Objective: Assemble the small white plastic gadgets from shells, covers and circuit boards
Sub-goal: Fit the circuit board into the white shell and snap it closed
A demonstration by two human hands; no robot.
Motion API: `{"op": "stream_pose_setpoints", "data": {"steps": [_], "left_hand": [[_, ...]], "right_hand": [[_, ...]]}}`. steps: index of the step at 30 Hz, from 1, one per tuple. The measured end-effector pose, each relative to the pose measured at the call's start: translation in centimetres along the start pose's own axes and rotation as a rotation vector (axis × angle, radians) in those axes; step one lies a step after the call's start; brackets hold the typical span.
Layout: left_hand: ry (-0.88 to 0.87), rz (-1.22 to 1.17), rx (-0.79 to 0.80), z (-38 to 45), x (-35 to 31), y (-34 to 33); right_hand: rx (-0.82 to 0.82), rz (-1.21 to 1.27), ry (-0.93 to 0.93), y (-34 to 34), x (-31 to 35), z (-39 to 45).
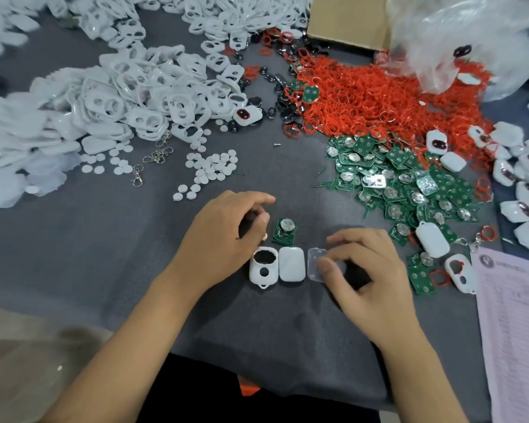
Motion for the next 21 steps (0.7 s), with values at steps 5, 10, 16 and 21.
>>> {"op": "stream_pose_setpoints", "data": {"steps": [5, 10, 16, 21], "left_hand": [[0.008, -0.149, -0.084, 3.0, -0.1, -0.4], [-0.032, -0.073, -0.187, 7.6, 0.1, -1.3], [-0.109, 0.218, -0.407, 12.2, -0.5, -1.7], [0.039, 0.314, -0.381, 15.6, 1.2, -2.1]], "right_hand": [[-0.107, 0.01, -0.049, -0.4, -0.7, 2.4], [-0.146, -0.029, 0.007, -2.0, -0.6, 7.2], [-0.062, -0.098, -0.202, -5.4, -2.2, 16.2], [0.038, -0.253, -0.307, -7.8, -4.3, 18.9]]}}
Point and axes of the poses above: each hand's wrist, its own z-axis towards the middle knuckle, its own y-axis out of the back of the hand, x = y × z, the point moved 4 cm from there along z, towards the middle knuckle, and after that the axes turned 1 degree about x, right-handed, at the moved point
